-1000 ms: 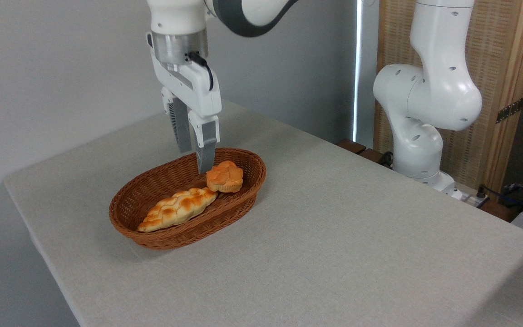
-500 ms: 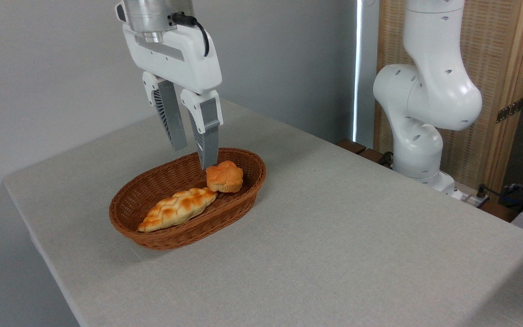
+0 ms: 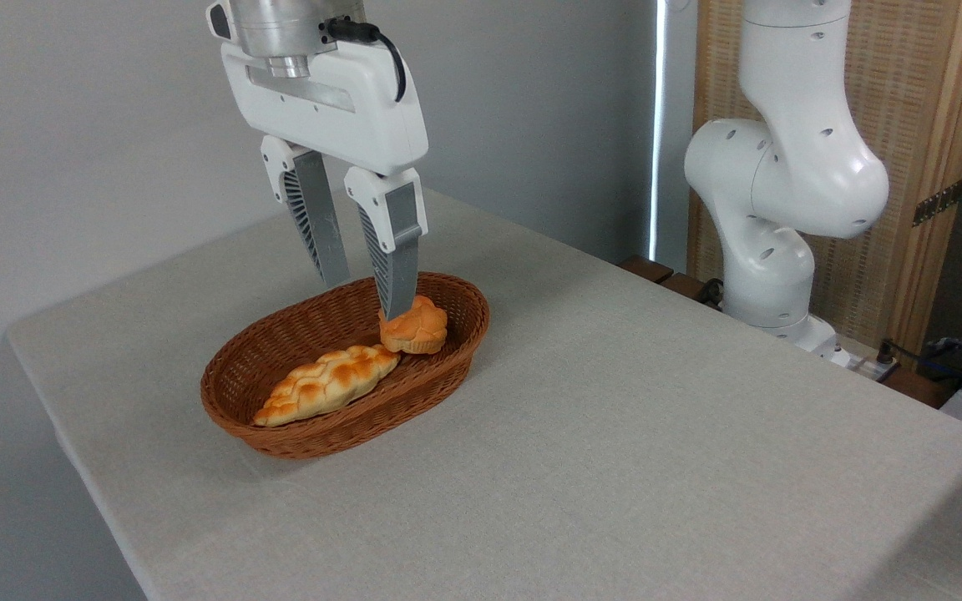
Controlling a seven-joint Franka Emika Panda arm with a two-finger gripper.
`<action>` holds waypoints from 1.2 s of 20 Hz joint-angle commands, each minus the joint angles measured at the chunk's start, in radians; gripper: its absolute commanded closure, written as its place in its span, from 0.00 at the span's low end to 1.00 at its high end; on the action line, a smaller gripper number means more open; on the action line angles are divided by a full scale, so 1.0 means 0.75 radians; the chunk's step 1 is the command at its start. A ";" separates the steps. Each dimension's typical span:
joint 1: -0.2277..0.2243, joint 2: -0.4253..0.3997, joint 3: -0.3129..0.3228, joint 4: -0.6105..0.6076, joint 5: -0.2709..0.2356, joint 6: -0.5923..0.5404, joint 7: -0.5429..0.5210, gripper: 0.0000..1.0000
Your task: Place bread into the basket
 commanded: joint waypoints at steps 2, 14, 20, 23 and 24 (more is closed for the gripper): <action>0.001 -0.030 0.009 0.005 -0.026 -0.040 0.036 0.00; -0.007 -0.095 0.009 -0.085 -0.026 -0.015 0.056 0.00; -0.007 -0.114 0.009 -0.120 -0.079 -0.015 0.126 0.00; -0.007 -0.114 0.009 -0.120 -0.079 -0.019 0.124 0.00; -0.007 -0.114 0.009 -0.120 -0.079 -0.025 0.122 0.00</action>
